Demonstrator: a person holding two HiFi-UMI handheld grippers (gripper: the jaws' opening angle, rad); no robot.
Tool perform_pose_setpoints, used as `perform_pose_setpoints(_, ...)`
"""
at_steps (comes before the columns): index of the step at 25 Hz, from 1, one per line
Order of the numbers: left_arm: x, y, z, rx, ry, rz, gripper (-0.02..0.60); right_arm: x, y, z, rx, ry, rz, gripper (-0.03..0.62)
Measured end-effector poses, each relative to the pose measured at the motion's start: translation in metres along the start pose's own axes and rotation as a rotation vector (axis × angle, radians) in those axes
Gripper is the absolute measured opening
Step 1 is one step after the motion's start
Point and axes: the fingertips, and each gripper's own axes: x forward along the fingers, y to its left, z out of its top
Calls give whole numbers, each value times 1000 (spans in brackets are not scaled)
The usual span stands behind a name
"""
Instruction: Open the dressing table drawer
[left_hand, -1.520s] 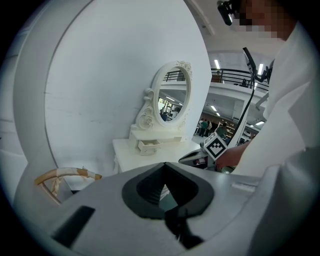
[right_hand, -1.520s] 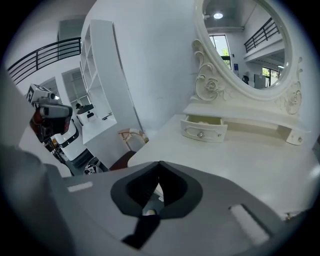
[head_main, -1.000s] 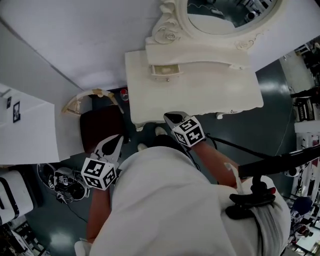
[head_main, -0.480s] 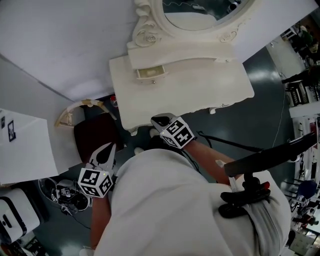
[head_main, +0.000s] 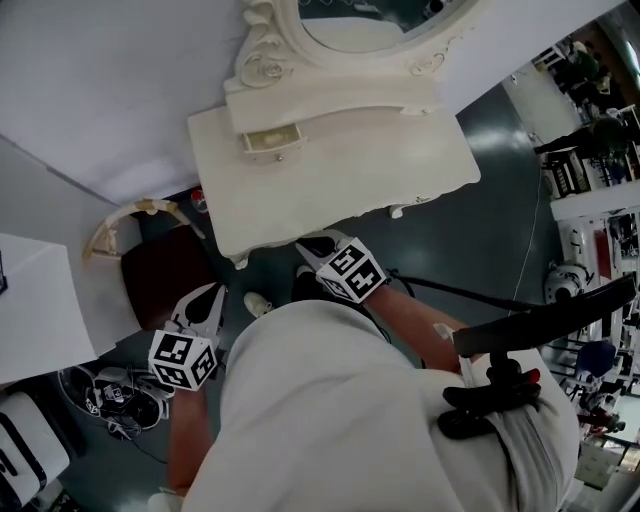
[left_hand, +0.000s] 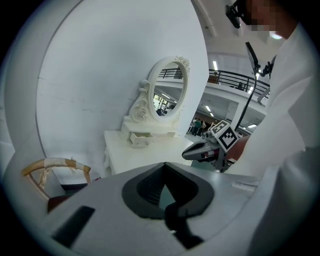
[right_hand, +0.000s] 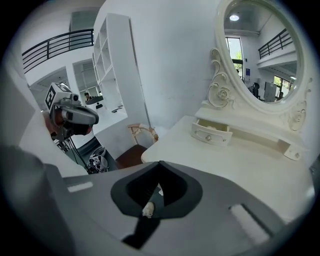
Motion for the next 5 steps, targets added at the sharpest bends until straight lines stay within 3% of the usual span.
perform_pose_setpoints(5,-2,-34,-16,-15,2,-12,2,-26,8,-27,-7,18,3,-2)
